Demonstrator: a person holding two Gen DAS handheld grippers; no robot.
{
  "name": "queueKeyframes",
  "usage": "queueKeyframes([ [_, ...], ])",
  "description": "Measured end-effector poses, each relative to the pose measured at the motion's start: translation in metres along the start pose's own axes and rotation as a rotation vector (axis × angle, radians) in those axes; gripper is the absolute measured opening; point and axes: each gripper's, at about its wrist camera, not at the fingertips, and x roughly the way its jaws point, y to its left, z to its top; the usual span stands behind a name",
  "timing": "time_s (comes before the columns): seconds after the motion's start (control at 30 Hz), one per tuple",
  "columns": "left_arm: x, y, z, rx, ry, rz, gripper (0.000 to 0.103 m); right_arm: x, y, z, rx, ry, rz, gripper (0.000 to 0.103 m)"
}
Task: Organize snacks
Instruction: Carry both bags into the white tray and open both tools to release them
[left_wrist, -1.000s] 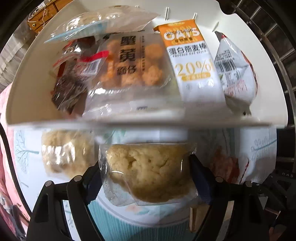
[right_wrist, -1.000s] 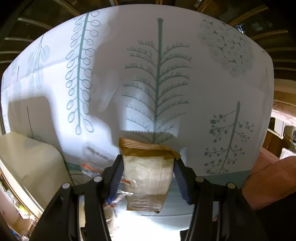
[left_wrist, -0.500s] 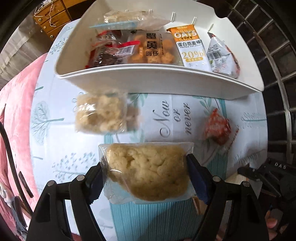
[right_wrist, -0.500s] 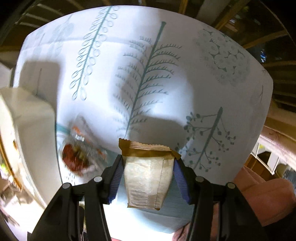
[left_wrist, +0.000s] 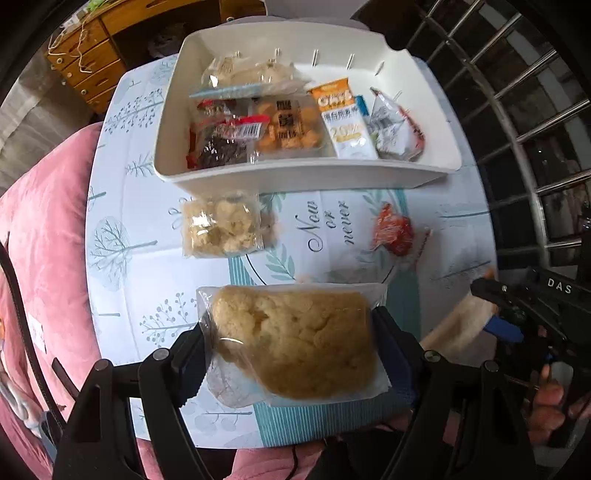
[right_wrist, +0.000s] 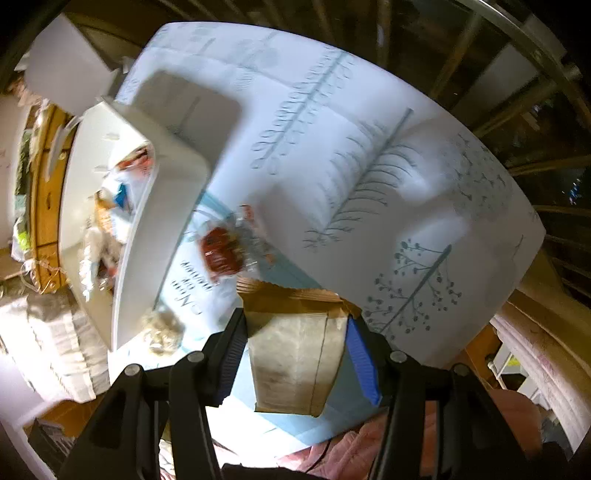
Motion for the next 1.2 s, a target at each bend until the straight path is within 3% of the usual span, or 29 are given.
queueKeyframes([
  [0.23, -0.035, 0.02, 0.025, 0.017, -0.011, -0.017, 0.079, -0.022, 0.026, 0.001, -0.111, -0.069, 0.063, 0.053],
  [0.37, -0.049, 0.03, 0.042, 0.023, -0.045, 0.009, 0.079, -0.026, 0.052, 0.003, -0.169, -0.1, 0.103, 0.053],
  [0.6, -0.061, 0.05, 0.073, 0.005, -0.106, -0.022, 0.079, -0.029, 0.089, 0.006, -0.273, -0.185, 0.185, 0.053],
  [0.87, -0.039, 0.068, 0.102, -0.06, -0.168, -0.09, 0.079, -0.024, 0.124, 0.015, -0.411, -0.338, 0.297, 0.053],
  [1.03, -0.015, 0.079, 0.116, -0.105, -0.247, -0.125, 0.079, -0.009, 0.136, 0.029, -0.458, -0.375, 0.344, 0.053],
  [1.2, 0.005, 0.084, 0.126, -0.129, -0.248, -0.132, 0.079, 0.004, 0.146, 0.04, -0.501, -0.379, 0.392, 0.053],
])
